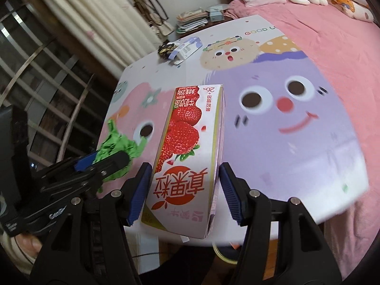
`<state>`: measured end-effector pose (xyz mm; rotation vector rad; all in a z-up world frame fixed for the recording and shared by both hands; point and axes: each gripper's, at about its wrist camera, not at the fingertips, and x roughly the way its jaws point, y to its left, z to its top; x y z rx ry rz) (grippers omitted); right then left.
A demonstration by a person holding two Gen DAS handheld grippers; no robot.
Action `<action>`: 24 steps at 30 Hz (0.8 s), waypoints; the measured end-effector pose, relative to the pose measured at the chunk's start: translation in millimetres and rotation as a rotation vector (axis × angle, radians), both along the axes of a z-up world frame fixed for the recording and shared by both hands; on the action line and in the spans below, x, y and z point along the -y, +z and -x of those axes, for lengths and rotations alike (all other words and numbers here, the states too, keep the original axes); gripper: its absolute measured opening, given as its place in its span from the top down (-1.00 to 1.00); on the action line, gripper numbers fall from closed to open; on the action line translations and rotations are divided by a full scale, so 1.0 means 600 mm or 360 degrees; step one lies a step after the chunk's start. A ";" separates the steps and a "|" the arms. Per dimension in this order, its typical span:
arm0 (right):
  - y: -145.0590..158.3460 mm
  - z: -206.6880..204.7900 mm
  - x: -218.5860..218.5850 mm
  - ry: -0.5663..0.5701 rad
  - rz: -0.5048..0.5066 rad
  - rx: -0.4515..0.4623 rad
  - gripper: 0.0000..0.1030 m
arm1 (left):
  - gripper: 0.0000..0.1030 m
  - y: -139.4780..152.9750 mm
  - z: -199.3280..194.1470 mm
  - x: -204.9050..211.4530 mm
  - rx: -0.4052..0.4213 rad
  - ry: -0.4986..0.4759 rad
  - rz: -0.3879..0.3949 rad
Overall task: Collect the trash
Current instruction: 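Carry the green paper and strawberry carton down over the trash bin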
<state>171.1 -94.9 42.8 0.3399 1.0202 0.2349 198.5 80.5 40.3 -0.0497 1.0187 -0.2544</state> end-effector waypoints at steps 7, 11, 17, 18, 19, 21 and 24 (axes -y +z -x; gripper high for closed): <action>-0.003 0.177 0.053 0.0130 0.0048 -0.0002 -0.08 | 0.26 -0.046 0.169 0.078 -0.0071 0.0000 0.0024; -0.037 0.255 0.073 0.0161 0.0070 -0.0091 -0.08 | 0.26 -0.083 0.245 0.107 -0.0168 -0.0037 -0.0008; -0.119 0.334 0.091 0.0141 0.0038 -0.0268 -0.08 | 0.26 -0.139 0.334 0.135 -0.0282 -0.0116 -0.0097; -0.135 0.343 0.091 0.0136 0.0034 -0.0295 -0.08 | 0.26 -0.147 0.336 0.135 -0.0292 -0.0125 -0.0107; -0.153 0.352 0.090 0.0130 0.0034 -0.0329 -0.08 | 0.26 -0.162 0.345 0.138 -0.0307 -0.0137 -0.0123; -0.194 0.365 0.088 0.0110 0.0037 -0.0405 -0.08 | 0.26 -0.191 0.357 0.140 -0.0344 -0.0156 -0.0146; -0.263 0.378 0.077 0.0097 0.0046 -0.0511 -0.08 | 0.25 -0.242 0.371 0.143 -0.0390 -0.0186 -0.0153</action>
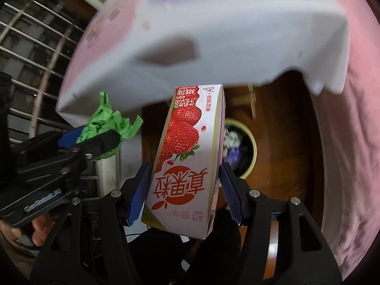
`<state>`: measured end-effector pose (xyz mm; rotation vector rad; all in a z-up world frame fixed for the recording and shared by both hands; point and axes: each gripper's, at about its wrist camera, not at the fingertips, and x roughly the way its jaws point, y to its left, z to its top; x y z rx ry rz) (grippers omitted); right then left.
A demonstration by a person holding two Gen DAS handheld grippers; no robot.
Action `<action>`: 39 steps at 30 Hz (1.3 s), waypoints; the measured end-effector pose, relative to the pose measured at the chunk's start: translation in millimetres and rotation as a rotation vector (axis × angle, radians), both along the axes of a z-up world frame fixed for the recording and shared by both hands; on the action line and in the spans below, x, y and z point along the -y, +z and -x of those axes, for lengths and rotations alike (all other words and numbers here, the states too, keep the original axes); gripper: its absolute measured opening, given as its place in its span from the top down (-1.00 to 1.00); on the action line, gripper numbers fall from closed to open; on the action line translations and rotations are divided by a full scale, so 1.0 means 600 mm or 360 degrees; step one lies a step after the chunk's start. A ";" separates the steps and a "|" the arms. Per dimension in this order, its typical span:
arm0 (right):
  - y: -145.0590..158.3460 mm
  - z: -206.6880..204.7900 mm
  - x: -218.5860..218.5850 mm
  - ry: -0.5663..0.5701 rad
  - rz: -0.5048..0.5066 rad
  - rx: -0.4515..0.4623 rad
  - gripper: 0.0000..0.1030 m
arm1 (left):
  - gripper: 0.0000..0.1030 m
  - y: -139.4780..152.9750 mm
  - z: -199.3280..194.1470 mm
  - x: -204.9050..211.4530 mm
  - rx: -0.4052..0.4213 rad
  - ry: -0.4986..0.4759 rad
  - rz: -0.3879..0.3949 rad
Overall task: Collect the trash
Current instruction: 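Carry the green paper and strawberry carton down over the trash bin, then open both grippers over the bin, dropping the paper and carton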
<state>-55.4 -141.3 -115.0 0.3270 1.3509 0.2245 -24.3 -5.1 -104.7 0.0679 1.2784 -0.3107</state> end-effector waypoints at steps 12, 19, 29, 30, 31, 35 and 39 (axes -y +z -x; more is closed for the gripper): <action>-0.322 0.014 0.002 -0.0085 0.0168 -0.0322 -0.10 | 0.25 -0.273 0.006 0.023 -0.0220 -0.0010 -0.0007; -0.431 -0.017 -0.002 -0.0076 0.0186 -0.0359 -0.10 | 0.19 -0.367 -0.048 0.028 -0.0239 0.0031 0.0012; -0.481 -0.060 0.014 -0.0130 0.0221 -0.0369 -0.12 | -0.64 -0.423 -0.108 0.007 -0.0306 0.0088 -0.0009; -0.481 -0.063 0.015 -0.0133 0.0231 -0.0368 -0.13 | -0.64 -0.425 -0.109 0.007 -0.0303 0.0086 -0.0019; -0.482 -0.064 0.015 -0.0135 0.0243 -0.0367 -0.15 | -0.64 -0.426 -0.109 0.007 -0.0301 0.0086 -0.0028; -0.482 -0.071 0.018 -0.0135 0.0254 -0.0364 -0.16 | -0.65 -0.426 -0.114 0.001 -0.0275 0.0100 -0.0043; -0.476 -0.077 0.019 -0.0143 0.0257 -0.0352 -0.16 | -0.65 -0.407 -0.113 -0.010 -0.0237 0.0131 -0.0051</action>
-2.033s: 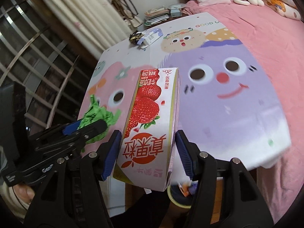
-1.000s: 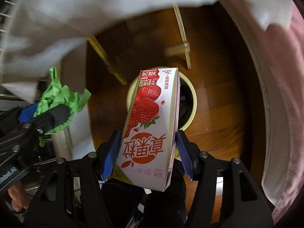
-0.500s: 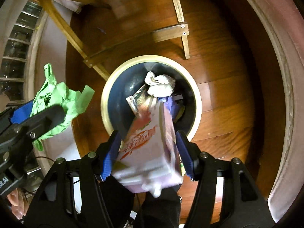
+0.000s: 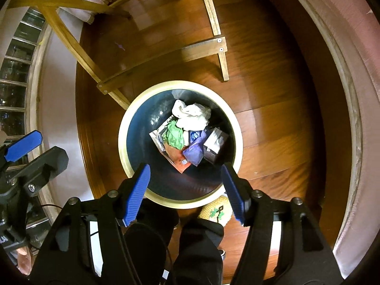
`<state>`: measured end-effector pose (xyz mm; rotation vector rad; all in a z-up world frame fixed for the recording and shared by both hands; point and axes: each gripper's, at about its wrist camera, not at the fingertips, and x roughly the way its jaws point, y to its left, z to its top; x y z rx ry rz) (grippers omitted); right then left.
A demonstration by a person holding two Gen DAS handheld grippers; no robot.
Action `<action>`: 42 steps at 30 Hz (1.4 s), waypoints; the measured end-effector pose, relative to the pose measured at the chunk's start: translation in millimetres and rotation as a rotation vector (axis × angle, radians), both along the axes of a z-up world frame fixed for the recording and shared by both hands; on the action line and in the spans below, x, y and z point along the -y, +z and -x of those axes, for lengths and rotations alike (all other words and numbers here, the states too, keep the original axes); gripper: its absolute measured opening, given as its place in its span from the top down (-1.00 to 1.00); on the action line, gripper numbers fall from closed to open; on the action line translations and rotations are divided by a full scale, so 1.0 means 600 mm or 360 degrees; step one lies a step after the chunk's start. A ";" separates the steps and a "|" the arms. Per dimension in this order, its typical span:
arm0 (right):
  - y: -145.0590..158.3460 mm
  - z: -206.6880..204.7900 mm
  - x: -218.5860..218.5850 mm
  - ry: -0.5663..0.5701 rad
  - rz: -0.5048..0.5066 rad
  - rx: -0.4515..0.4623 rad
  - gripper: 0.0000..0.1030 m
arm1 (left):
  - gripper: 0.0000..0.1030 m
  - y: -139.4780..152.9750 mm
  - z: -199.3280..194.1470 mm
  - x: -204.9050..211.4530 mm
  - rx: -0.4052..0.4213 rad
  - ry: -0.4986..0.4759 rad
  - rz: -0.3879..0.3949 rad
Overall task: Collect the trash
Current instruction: 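Open both grippers over the bin, dropping the paper and carton, then raise both grippers back up toward the table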
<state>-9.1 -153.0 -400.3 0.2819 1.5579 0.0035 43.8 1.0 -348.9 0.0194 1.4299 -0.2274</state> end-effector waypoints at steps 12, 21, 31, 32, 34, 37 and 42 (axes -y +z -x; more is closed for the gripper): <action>0.101 -0.005 -0.016 0.0000 -0.0009 0.0102 -0.17 | -0.74 0.106 0.014 -0.027 0.0109 0.0084 -0.0034; 0.253 0.013 -0.023 0.0041 0.0001 0.0210 -0.22 | -0.79 0.260 0.049 -0.033 0.0187 0.0131 0.0023; 0.478 0.034 -0.018 0.0112 -0.0047 0.0394 -0.22 | -0.79 0.484 0.079 -0.065 0.0390 0.0177 0.0022; 0.496 0.036 -0.018 0.0119 -0.0054 0.0413 -0.22 | -0.79 0.503 0.081 -0.069 0.0402 0.0186 0.0018; 0.542 0.036 -0.018 0.0141 -0.0067 0.0463 -0.22 | -0.79 0.546 0.084 -0.076 0.0434 0.0200 0.0003; 0.595 0.035 -0.019 0.0167 -0.0084 0.0528 -0.22 | -0.79 0.605 0.089 -0.087 0.0497 0.0217 -0.0015; 0.688 0.025 -0.022 0.0215 -0.0098 0.0668 -0.22 | -0.79 0.691 0.080 -0.094 0.0581 0.0237 -0.0008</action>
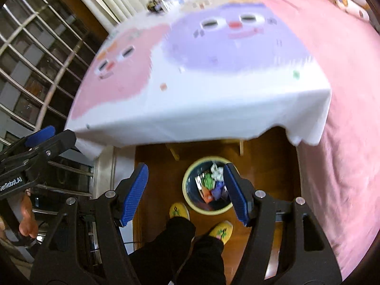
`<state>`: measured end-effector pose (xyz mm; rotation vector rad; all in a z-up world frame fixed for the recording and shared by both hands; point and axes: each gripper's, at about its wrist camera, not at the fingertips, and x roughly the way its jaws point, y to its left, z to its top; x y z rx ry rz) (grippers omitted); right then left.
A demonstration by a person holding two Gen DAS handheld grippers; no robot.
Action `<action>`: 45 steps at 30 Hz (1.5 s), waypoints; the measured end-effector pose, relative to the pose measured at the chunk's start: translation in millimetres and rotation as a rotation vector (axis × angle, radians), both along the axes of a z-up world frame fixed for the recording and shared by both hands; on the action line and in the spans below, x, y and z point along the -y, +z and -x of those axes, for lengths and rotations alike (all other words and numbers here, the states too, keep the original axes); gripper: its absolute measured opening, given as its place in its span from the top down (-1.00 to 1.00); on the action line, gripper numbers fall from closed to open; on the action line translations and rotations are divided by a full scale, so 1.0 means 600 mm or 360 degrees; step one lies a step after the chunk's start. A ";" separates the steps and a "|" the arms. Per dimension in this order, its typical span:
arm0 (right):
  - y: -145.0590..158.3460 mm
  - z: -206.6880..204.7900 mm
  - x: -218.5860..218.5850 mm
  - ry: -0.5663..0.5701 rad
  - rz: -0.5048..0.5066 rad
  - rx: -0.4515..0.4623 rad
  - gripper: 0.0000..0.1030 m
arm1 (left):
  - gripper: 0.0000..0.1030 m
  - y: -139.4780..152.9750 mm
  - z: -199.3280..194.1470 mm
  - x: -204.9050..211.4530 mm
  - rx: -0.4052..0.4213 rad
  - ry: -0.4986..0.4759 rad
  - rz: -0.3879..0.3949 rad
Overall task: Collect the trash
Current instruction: 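Raise both grippers back up toward the table, then grasp the gold-black foil bag with left gripper while right gripper grasps milk carton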
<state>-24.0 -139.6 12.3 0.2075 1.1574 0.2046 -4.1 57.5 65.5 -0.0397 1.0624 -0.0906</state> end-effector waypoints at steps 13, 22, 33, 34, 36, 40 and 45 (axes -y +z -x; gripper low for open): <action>0.165 -0.089 0.008 0.0082 0.0061 0.0296 -0.23 | -0.79 0.181 -0.099 0.004 0.0221 0.0016 -0.0006; 0.265 -0.266 0.015 -0.0018 0.0091 0.0447 -0.23 | -0.79 0.294 -0.262 -0.054 0.0364 -0.0018 -0.0110; 0.289 -0.619 -0.047 -0.0143 0.0134 0.0363 -0.23 | -0.79 0.292 -0.628 -0.210 0.0283 -0.0087 -0.0111; 0.282 -0.656 -0.057 -0.0155 0.0141 0.0346 -0.23 | -0.79 0.281 -0.676 -0.230 0.0246 -0.0091 -0.0095; 0.261 -0.725 -0.077 -0.0180 0.0158 0.0316 -0.23 | -0.79 0.257 -0.742 -0.254 0.0202 -0.0092 -0.0082; 0.200 -0.847 -0.114 -0.0247 0.0117 0.0221 -0.23 | -0.76 0.204 -0.883 -0.285 0.0147 -0.0102 -0.0092; 0.110 -0.967 -0.148 -0.0334 0.0064 0.0114 -0.23 | -0.59 0.128 -1.018 -0.296 0.0118 -0.0112 -0.0094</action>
